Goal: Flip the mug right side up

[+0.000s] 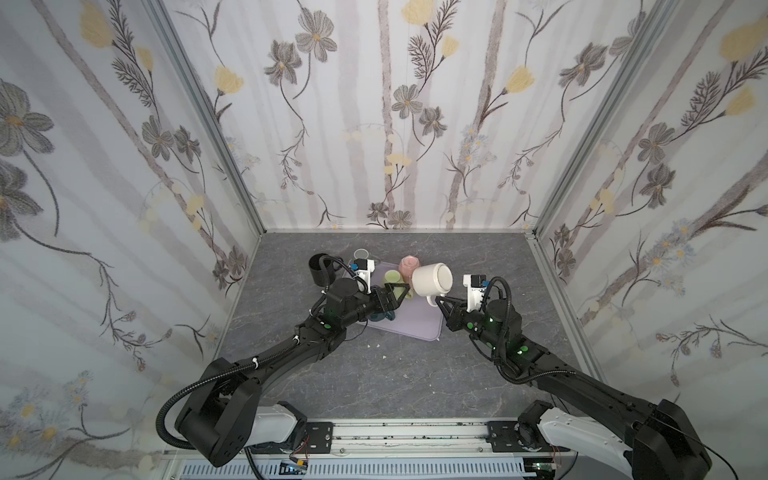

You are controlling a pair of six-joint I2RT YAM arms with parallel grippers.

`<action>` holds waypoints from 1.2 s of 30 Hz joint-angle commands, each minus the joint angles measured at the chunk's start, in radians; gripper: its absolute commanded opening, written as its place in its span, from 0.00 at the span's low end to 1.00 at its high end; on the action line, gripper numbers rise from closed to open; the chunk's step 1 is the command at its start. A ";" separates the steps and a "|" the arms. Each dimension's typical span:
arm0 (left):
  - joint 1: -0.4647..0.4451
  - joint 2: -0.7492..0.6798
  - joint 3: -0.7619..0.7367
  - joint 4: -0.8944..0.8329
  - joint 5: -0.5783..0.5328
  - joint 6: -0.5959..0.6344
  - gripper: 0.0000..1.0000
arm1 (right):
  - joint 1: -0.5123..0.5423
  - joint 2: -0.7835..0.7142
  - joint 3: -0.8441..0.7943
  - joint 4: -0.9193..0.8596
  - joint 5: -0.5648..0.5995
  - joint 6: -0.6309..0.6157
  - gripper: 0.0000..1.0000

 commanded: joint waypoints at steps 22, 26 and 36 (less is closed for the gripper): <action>-0.081 0.182 0.086 0.330 0.185 -0.112 0.82 | -0.017 -0.014 0.018 0.283 -0.034 0.037 0.06; -0.087 0.207 0.101 0.371 0.196 -0.132 0.74 | -0.017 -0.010 0.010 0.321 -0.049 0.042 0.06; -0.091 0.267 0.146 0.461 0.232 -0.180 0.58 | -0.017 0.002 -0.020 0.404 -0.074 0.075 0.07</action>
